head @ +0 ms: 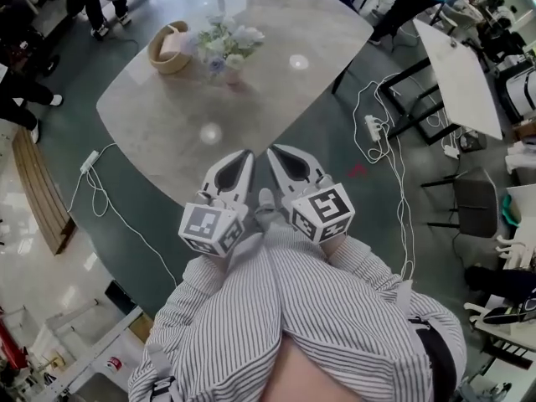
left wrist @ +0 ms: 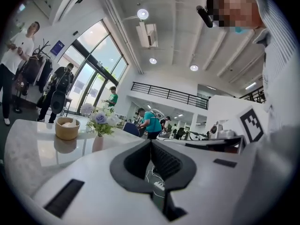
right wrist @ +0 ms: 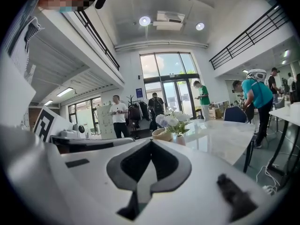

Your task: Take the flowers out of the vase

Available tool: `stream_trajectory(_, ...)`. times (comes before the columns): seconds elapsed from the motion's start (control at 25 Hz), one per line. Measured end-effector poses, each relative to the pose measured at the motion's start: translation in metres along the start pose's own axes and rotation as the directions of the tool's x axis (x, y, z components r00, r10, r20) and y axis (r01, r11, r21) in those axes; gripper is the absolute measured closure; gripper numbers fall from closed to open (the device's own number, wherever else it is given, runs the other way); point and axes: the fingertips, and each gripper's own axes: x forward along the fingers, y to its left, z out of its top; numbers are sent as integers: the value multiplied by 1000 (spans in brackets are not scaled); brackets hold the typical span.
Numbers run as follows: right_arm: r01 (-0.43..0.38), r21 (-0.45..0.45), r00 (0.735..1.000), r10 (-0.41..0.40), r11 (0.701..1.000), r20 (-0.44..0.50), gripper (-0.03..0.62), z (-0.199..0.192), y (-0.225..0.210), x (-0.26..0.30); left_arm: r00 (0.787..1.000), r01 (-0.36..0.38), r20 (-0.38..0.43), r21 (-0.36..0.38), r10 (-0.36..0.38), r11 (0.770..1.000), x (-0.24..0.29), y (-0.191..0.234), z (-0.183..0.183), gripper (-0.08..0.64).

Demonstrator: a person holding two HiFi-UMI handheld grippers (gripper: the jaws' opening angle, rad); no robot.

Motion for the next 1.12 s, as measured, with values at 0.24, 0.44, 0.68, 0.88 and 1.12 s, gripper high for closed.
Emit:
stream_trajectory(0.24,-68,11,998,68,998,2,578,25,-43,36,997,-78,4,8,78,997,51,25,19,546)
stream_trajectory(0.44,-108,7,994,108,994,-14,578,30,-68,63,994,-109,11,8,109,994,85,42,25,546)
stream_trajectory(0.68,-136,20,990,137,990,-42,578,27,-92,85,991,-132,-5,-23,132,991,114,52,19,546)
stream_trajectory(0.88,-136,42,989,138,990,-58,578,22,-98,91,989,-148,-20,-32,148,988,117,63,19,546)
stream_trajectory(1.12,-107,61,991,112,992,-80,578,14,-105,105,989,-146,-38,-62,144,987,121,83,14,546)
